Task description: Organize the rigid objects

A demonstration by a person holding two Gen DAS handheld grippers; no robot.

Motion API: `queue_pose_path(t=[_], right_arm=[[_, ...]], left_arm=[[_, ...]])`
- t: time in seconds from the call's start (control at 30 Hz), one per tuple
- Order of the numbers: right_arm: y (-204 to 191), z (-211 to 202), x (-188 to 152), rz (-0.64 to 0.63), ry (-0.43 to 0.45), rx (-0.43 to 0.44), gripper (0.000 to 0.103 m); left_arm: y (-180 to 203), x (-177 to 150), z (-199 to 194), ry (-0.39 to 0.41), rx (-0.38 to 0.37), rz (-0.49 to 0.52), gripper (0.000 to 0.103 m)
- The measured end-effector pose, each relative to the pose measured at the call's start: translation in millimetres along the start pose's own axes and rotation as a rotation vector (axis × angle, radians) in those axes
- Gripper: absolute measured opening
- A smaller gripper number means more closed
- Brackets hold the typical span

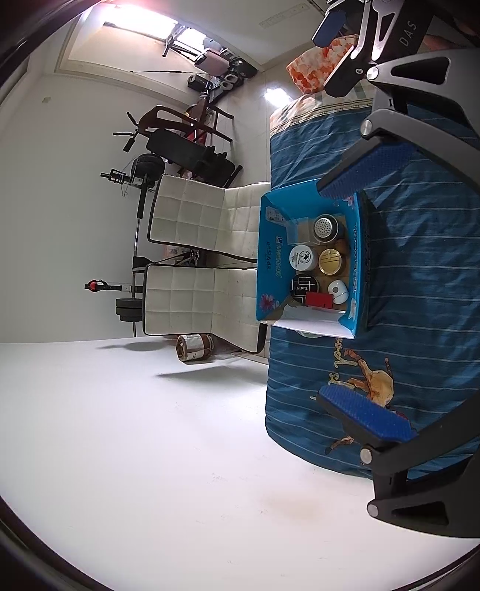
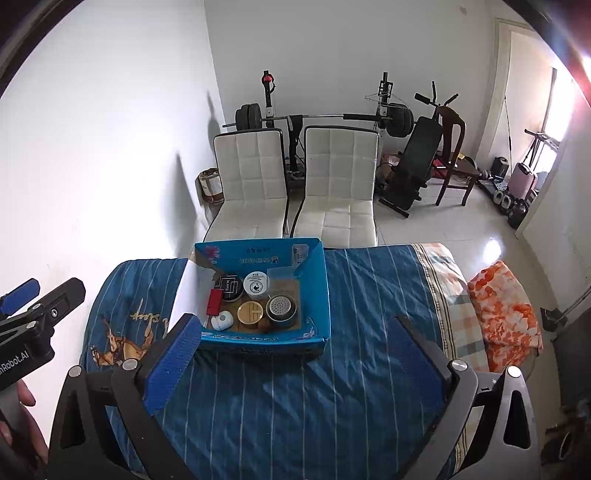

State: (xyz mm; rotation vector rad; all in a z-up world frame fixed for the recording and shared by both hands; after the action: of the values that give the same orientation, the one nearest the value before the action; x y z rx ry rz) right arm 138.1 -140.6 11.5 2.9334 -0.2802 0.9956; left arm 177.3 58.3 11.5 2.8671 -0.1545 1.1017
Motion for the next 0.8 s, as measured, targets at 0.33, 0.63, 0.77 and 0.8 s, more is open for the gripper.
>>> queue_pose_path(t=[0.33,0.63,0.77,0.8], right_arm=[[3.5,-5.0,2.1,-0.005,0.015,-0.027,0.103],[-4.8,-7.2,5.3,-0.036,0.023,-0.028,0.103],[-5.9,-7.4,6.2,-0.036,0.027,-0.028,0.103],[-6.3,-7.1,6.4,-0.039,0.027,-0.027,0.103]], left_arm=[[-2.2,-6.6,-0.2,0.003,0.009,0.001,0.103],[-1.2,-10.6,5.2,-0.014,0.005,0.002,0.103],[-1.7,-10.2,5.3,-0.012,0.003,0.001,0.103],[-1.6,-10.6,5.5,-0.012,0.002,0.000,0.103]])
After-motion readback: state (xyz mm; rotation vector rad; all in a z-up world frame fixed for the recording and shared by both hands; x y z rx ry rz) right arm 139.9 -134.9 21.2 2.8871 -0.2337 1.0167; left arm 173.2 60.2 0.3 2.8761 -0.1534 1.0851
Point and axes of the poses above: each gripper's, at about its wrist camera, not at the fingertips, and z roughly the way its jaws point, y to its right, x to its top, the point moved 10 cm from there along z, roughly the way its jaws point
